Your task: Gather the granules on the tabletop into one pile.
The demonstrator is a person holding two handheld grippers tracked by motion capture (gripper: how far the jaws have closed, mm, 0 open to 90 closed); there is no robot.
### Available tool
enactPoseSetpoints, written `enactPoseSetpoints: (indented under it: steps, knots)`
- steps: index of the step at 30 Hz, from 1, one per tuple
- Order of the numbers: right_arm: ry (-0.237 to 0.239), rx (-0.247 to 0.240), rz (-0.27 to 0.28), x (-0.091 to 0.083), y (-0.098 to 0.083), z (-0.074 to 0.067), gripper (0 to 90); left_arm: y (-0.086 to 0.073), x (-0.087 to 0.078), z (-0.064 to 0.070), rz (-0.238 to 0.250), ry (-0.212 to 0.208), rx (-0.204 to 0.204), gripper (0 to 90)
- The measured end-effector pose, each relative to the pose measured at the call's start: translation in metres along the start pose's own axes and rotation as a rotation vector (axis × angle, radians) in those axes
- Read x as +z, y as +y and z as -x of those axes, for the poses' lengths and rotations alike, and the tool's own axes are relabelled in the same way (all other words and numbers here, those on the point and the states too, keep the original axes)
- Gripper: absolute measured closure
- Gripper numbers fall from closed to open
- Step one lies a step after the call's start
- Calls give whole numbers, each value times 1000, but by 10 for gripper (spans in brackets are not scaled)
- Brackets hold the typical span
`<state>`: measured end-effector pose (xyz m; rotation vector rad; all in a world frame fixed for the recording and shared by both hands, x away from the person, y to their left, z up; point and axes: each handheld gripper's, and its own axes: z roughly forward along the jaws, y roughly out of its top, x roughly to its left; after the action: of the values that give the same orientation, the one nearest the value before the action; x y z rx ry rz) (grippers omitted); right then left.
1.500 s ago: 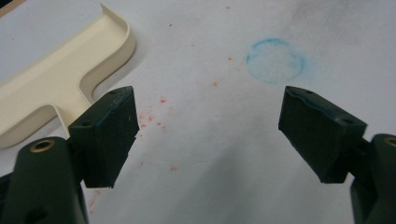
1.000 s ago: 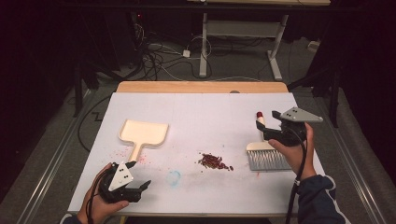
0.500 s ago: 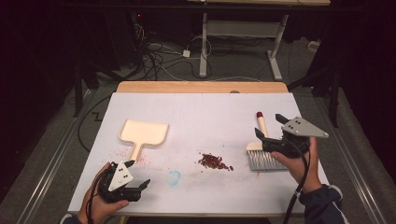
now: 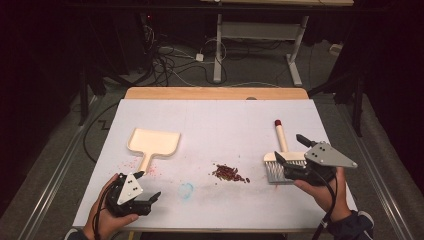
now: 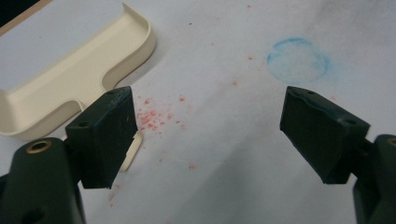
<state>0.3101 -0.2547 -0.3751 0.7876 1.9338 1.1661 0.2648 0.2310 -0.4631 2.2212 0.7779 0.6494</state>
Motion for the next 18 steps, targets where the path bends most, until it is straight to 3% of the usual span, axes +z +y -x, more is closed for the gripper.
enactPoseSetpoints:
  steps: [12, 15, 18]
  knots:
    - [13, -12, -24, -9, -32, -8, 207, 2, 4, 1, -7, -3, 6, 179]
    - [13, -35, -29, -12, -43, -11, 207, 3, 5, 1, -10, -6, 14, 179]
    - [26, -21, -21, -15, -56, -16, 208, 4, 6, 2, -9, -9, 19, 174]
